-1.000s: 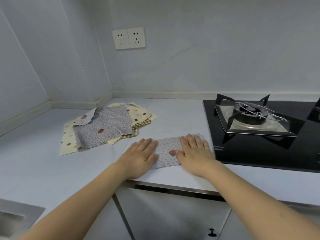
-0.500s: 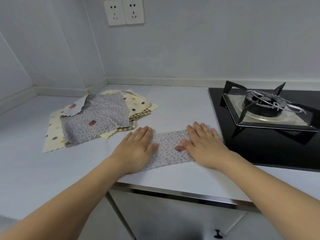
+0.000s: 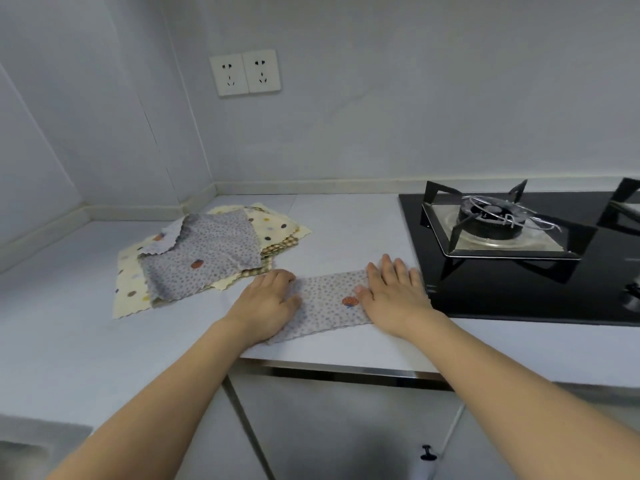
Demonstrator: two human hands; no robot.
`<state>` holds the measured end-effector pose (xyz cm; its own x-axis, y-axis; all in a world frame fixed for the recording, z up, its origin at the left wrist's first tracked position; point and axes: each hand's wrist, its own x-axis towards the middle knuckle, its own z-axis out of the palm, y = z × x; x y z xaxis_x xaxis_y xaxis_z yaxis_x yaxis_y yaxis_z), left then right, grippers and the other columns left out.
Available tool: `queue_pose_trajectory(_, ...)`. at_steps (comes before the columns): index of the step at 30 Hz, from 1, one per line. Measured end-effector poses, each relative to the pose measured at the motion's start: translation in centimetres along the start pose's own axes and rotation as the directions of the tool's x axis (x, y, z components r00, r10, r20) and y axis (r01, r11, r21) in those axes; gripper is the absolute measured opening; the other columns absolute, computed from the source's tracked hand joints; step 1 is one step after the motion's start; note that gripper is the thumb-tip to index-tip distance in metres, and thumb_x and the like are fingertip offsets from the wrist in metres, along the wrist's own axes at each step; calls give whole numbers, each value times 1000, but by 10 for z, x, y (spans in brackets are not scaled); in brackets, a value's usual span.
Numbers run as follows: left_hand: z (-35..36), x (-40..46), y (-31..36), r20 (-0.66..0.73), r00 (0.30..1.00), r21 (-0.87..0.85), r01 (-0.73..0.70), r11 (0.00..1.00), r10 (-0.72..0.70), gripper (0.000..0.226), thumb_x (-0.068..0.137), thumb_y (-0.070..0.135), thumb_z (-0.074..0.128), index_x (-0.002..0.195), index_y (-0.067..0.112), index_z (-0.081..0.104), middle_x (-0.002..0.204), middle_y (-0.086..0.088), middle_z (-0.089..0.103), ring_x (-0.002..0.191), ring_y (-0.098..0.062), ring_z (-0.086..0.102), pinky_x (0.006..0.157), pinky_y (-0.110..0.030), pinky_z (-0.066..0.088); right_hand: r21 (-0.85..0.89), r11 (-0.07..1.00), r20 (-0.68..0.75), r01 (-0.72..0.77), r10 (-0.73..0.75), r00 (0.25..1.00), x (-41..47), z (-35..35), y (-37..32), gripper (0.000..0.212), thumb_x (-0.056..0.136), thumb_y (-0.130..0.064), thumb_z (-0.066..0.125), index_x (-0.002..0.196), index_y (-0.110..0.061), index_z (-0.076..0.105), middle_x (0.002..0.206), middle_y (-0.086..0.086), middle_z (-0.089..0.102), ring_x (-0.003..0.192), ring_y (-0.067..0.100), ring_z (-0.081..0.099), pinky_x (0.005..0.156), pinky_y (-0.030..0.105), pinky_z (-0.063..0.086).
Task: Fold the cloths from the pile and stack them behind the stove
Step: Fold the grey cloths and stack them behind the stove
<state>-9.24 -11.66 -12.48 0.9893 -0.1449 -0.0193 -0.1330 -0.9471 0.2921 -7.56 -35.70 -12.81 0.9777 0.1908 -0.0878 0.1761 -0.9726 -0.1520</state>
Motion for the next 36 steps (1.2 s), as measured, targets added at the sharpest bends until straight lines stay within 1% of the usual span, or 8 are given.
queue_pose_trajectory(2, -16, -3, 5, 74, 995, -15, 73, 997, -71, 55, 82, 50, 52, 127, 20, 44, 129, -1, 40, 124, -23, 33, 98, -33, 30, -10, 999, -144, 47, -48, 988, -13, 2, -5, 61, 100, -48, 15, 154, -19, 7, 160, 9, -14, 147, 31, -15, 116, 48, -12)
queue_pose_trajectory(6, -40, -11, 17, 170, 973, -479, 222, 849, -159, 22, 88, 31, 62, 93, 15, 48, 86, -3, 51, 74, -18, 48, 62, -30, 35, 31, 956, -572, 293, -224, 789, -57, 18, -34, 33, 84, -25, 55, 115, -14, 63, 128, 9, 48, 114, 31, 47, 98, 43, 43)
queue_pose_trajectory(13, -49, -31, 1, 164, 964, -483, 265, 835, -211, 16, 92, 13, 57, 108, 12, 53, 69, -7, 54, 50, -17, 46, 45, -23, 34, 20, 930, -450, 368, -320, 833, -104, 49, -100, 48, 63, -55, 70, 95, -21, 62, 94, -4, 56, 86, 19, 53, 78, 32, 50)
queue_pose_trajectory(17, -54, -50, -19, 220, 949, -485, 308, 819, -227, 10, 93, 12, 57, 103, 16, 59, 61, -3, 47, 41, -15, 43, 44, -23, 28, -1, 936, -527, 353, -300, 795, -103, 40, -113, 33, 58, -33, 83, 75, -20, 57, 75, -2, 56, 70, 21, 55, 61, 31, 48)
queue_pose_trajectory(20, -64, -64, -33, 307, 935, -664, 345, 663, -179, 18, 96, 8, 50, 102, 15, 65, 78, -9, 56, 54, -16, 47, 50, -25, 36, 74, 897, -554, 436, -327, 766, -110, 32, -118, 16, 86, -30, 64, 79, -18, 56, 75, -1, 61, 70, 21, 57, 57, 31, 41)
queue_pose_trajectory(24, -79, -70, -34, 344, 939, -844, 304, 443, 10, 42, 70, -2, 49, 109, 0, 65, 94, -15, 64, 70, -19, 57, 65, -29, 43, 525, 787, -431, 324, -83, 899, -113, 12, -111, 28, 98, -35, 42, 76, -17, 46, 72, -1, 53, 67, 20, 49, 56, 33, 33)
queue_pose_trajectory(30, -78, -33, 10, 158, 987, -646, 114, 754, -15, 9, 91, 16, 64, 95, 8, 66, 85, -2, 63, 76, -15, 50, 72, -29, 39, 668, 728, -308, 151, 87, 947, -98, -12, -74, 34, 96, -31, 49, 65, -21, 39, 62, -6, 44, 55, 12, 41, 47, 27, 28)
queue_pose_trajectory(36, -42, 17, 63, -26, 996, -485, 60, 872, -83, 29, 95, 34, 57, 76, 15, 48, 73, -2, 48, 68, -16, 44, 58, -28, 32, 555, 831, -284, 28, 158, 946, -74, -23, -35, 24, 98, -28, 44, 76, -18, 39, 75, -4, 46, 70, 18, 45, 48, 26, 25)
